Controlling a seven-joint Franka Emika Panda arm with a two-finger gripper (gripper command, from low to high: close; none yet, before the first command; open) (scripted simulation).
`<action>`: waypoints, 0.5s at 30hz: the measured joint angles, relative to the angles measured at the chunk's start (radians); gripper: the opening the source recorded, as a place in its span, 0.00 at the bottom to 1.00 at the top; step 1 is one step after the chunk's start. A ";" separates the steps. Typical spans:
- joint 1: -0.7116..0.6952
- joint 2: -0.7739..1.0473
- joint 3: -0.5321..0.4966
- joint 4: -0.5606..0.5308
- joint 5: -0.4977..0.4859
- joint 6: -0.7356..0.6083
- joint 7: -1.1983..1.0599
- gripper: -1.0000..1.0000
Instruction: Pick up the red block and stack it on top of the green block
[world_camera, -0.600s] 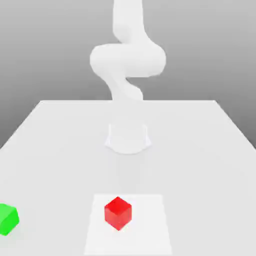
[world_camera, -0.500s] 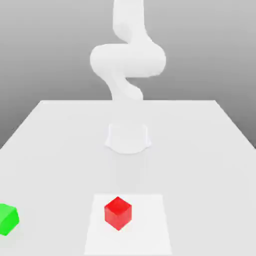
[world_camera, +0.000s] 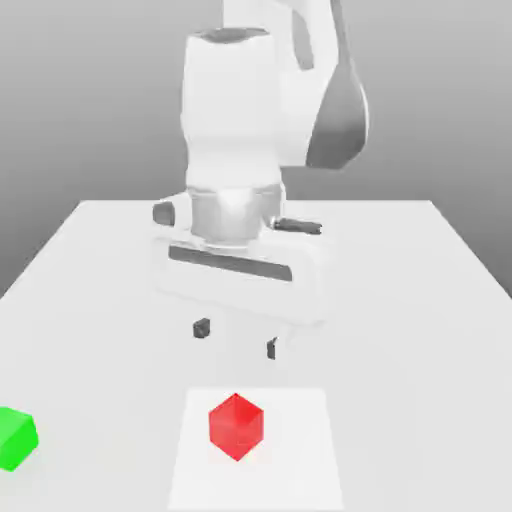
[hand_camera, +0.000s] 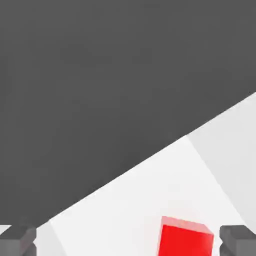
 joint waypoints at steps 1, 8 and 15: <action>-0.003 0.036 -0.001 -0.018 -0.013 0.020 0.037 0.50; 0.014 0.290 -0.032 -0.018 -0.069 0.220 0.121 0.50; 0.018 0.325 -0.038 -0.013 -0.076 0.252 0.128 0.00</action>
